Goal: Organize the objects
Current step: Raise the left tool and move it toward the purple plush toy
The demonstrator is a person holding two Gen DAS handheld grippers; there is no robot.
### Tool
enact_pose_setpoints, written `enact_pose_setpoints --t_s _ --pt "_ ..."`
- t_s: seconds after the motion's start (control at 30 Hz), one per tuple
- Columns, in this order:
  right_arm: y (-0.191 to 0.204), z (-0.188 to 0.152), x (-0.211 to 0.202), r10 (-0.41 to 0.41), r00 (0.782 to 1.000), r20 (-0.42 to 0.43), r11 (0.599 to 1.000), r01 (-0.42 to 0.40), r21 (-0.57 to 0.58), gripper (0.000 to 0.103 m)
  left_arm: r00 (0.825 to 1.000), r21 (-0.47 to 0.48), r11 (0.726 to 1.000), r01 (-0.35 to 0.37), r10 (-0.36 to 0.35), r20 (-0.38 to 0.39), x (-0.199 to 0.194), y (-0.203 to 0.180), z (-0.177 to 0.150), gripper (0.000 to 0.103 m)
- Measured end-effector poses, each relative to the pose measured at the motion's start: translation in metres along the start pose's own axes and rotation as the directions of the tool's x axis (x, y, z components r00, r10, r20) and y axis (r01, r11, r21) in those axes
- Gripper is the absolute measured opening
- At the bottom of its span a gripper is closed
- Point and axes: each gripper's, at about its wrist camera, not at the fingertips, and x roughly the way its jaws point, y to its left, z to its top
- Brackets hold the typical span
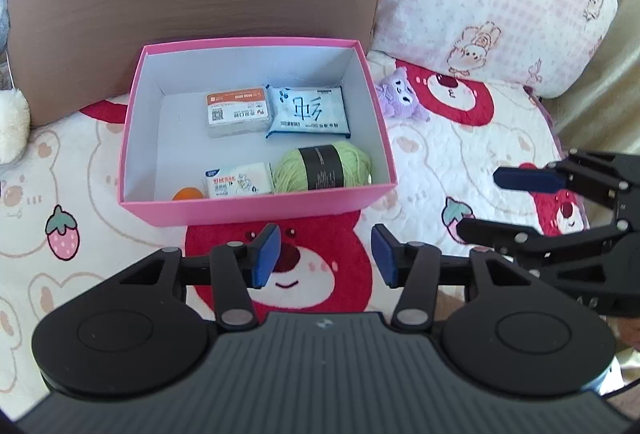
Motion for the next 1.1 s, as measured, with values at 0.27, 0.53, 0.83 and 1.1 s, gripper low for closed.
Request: enact_pose_setpoints --t_s 0.27,0.53,0.83,1.1 --pt "-0.008 -0.015 -0.018 -0.001 1.000 -0.003 1.000 0.001 -0.015 0.067 0.999 0.011 1.000 0.001 0.000 -0.044 -0.004 -0.021 -0.013 0.054" --pt "-0.020 -0.029 -0.038 -0.010 1.000 0.016 0.999 0.011 -0.041 0.074 0.999 0.053 0.999 0.007 -0.005 -0.045 -0.012 -0.053 -0.026 0.055" --pt "-0.048 -0.047 -0.047 -0.048 0.999 -0.001 0.998 0.048 -0.037 0.080 0.999 0.081 0.997 0.016 -0.013 -0.033 -0.010 -0.093 -0.021 0.059" --pt "-0.074 -0.058 -0.045 -0.092 0.995 -0.024 0.995 0.091 -0.029 0.084 0.999 0.099 0.995 0.019 -0.015 -0.045 0.006 -0.121 -0.004 0.065"
